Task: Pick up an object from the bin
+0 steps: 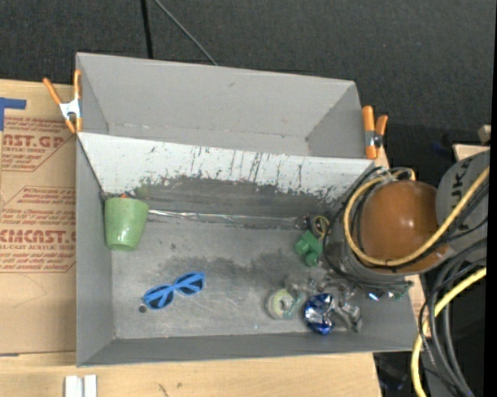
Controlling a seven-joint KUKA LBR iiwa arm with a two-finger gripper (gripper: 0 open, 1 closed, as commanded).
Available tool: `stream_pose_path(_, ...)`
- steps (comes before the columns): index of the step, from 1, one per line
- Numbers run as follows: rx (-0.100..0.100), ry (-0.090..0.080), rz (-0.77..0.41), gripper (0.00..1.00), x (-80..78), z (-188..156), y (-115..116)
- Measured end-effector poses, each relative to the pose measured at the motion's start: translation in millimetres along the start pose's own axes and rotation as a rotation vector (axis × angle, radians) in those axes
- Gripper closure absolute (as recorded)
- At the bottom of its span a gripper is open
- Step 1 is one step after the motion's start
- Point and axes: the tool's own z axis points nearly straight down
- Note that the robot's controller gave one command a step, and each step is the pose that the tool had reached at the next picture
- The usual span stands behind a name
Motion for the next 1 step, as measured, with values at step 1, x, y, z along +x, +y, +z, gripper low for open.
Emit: stream_pose_path(1,0.003,-0.001,0.000,1.00,-1.0,-3.0,-1.4)
